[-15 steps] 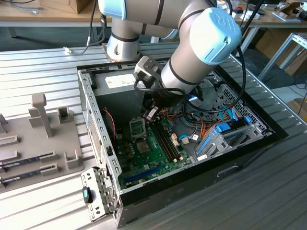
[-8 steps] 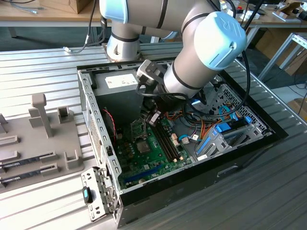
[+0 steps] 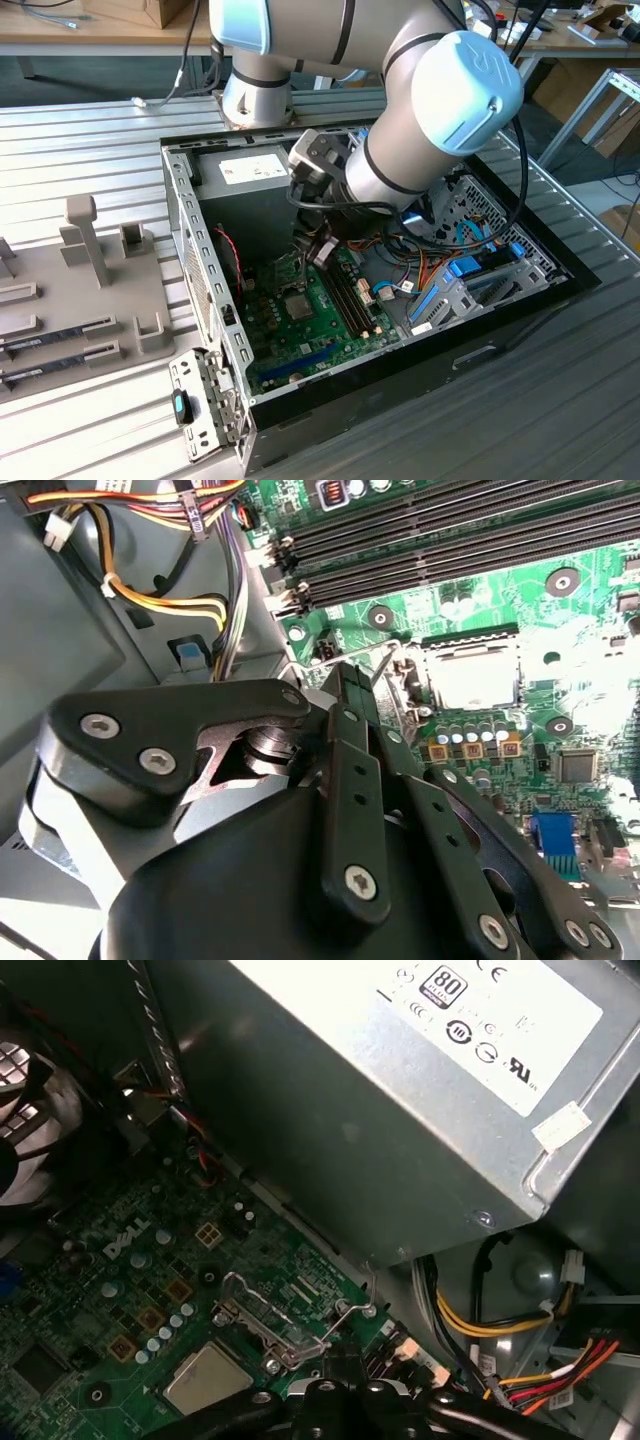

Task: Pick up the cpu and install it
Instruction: 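Close the cpu cover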

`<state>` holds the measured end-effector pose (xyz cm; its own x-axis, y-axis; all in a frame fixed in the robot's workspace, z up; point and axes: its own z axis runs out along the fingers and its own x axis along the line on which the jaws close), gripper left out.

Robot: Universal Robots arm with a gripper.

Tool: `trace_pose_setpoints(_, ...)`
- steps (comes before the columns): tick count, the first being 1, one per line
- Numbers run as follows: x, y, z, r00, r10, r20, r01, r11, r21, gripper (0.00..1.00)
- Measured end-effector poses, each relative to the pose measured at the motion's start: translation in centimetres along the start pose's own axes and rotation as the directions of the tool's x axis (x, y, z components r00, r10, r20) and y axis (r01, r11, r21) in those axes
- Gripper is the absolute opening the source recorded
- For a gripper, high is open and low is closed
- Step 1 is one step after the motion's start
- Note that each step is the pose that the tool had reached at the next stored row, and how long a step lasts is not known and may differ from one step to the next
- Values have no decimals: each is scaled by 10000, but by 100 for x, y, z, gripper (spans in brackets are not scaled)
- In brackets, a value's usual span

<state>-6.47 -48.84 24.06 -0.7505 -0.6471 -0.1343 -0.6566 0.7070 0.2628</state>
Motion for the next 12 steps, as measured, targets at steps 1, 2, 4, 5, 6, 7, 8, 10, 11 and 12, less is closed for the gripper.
trace_pose_setpoints(1,4,-4,-2,10000,-1,4,1,10000,-5,11)
trace_pose_setpoints(2,10,-11,-4,10000,-1,8,1,10000,-10,11)
trace_pose_setpoints(4,23,-26,-11,10000,-3,17,3,10000,-20,11)
trace_pose_setpoints(5,27,-30,-12,10000,-4,19,4,10000,-23,11)
trace_pose_setpoints(6,32,-35,-15,10000,-9,23,9,10000,-32,11)
trace_pose_setpoints(7,35,-38,-16,10000,-20,29,20,10000,-41,11)
trace_pose_setpoints(8,39,-42,-17,10000,-45,35,46,10000,-59,11)
trace_pose_setpoints(10,43,-47,-20,10000,-79,41,79,9999,-81,11)
trace_pose_setpoints(11,44,-48,-20,10000,-87,47,87,9999,-90,11)
trace_pose_setpoints(12,46,-50,-22,9999,-95,53,96,9999,-100,11)
